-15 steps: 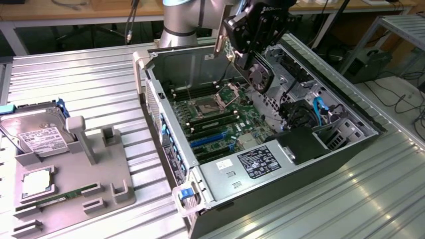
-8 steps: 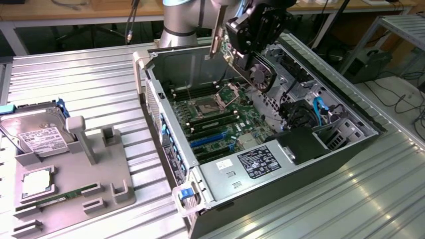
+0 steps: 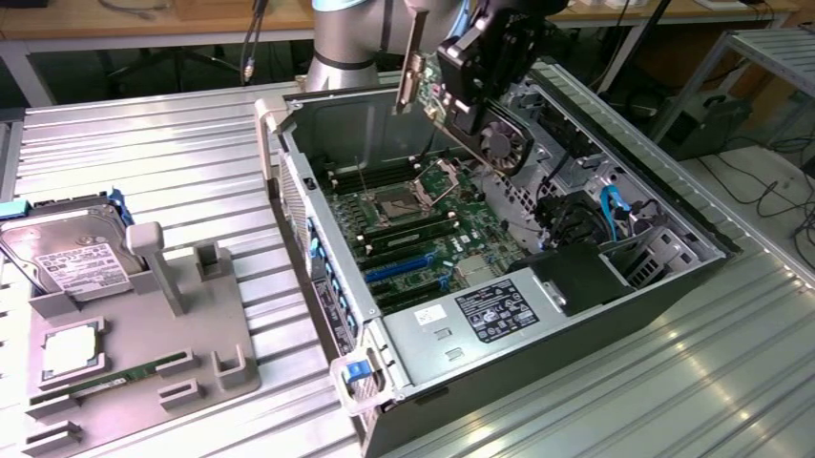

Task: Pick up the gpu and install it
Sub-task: 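Insert the gpu into the slot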

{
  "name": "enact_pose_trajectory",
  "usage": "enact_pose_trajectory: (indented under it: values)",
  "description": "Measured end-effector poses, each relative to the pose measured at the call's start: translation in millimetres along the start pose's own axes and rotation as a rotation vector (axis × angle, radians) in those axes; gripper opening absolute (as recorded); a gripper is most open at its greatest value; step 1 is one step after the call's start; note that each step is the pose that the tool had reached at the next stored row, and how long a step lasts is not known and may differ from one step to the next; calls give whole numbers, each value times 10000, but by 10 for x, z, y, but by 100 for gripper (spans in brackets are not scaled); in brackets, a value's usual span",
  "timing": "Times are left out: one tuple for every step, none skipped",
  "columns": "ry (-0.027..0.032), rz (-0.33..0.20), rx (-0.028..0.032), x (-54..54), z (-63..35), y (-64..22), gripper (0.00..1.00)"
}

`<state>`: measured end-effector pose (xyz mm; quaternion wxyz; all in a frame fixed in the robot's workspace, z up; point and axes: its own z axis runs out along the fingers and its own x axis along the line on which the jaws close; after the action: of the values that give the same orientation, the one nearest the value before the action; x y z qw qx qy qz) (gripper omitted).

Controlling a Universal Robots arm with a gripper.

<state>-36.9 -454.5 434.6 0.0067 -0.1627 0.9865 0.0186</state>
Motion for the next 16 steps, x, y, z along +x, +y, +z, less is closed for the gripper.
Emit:
enact_pose_trajectory:
  values:
    - [3,-98,-2,0,0,0,27]
    - [8,-256,-4,0,0,0,27]
    - [12,-365,-7,0,0,0,27]
    - [16,-470,-9,0,0,-1,27]
    - [19,-588,-12,1,1,-1,27]
    - [24,-703,-14,2,0,-1,27]
    - [27,-808,-16,3,0,-2,27]
    - [31,-923,-18,4,0,-3,27]
    - [35,-1028,-20,4,0,-3,27]
    - [39,-1138,-22,5,0,-4,27]
    - [42,-1240,-24,6,0,-5,27]
    - [46,-1340,-26,6,0,-5,27]
    - [50,-1445,-27,6,0,-5,27]
    - [54,-1565,-30,6,0,-5,27]
    - [58,-1676,-32,6,0,-5,27]
    - [61,-1810,-36,7,0,-5,27]
